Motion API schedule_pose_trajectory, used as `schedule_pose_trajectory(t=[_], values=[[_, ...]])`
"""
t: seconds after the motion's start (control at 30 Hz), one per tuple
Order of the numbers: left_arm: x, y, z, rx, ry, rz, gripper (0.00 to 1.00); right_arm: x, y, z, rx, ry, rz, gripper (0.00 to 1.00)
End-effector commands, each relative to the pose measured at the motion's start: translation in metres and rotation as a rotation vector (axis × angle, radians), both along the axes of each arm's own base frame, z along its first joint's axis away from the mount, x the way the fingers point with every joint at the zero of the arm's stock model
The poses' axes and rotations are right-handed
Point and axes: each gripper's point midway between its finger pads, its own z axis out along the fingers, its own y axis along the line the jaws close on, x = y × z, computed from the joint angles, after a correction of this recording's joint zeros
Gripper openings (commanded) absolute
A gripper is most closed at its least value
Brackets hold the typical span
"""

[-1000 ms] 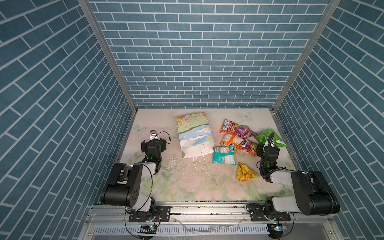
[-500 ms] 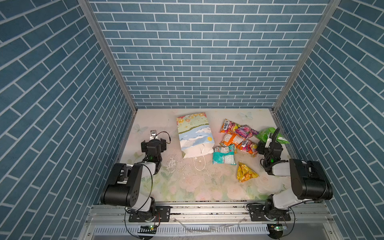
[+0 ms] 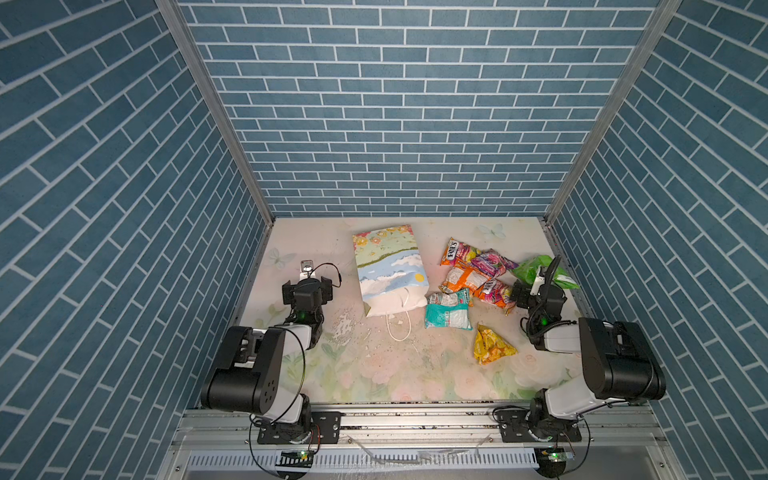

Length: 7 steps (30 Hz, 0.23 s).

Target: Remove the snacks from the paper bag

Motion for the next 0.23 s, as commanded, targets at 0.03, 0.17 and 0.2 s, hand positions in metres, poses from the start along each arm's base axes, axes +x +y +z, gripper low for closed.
schedule_pose_trajectory(t=[0.03, 0.17, 0.2], values=[[0.0039, 0.0024, 0.0035, 0.002, -0.005, 0.007, 1.0, 0.0023, 0.0, 0.0032, 0.004, -0.013, -0.006, 0.99], [0.0039, 0.0024, 0.0035, 0.002, -0.005, 0.007, 1.0, 0.0025, 0.0002, 0.0025, 0.005, -0.009, -0.005, 0.99], [0.0037, 0.0024, 0.0034, 0.002, -0.005, 0.007, 1.0, 0.0023, 0.0005, 0.0029, 0.005, -0.012, -0.005, 0.99]])
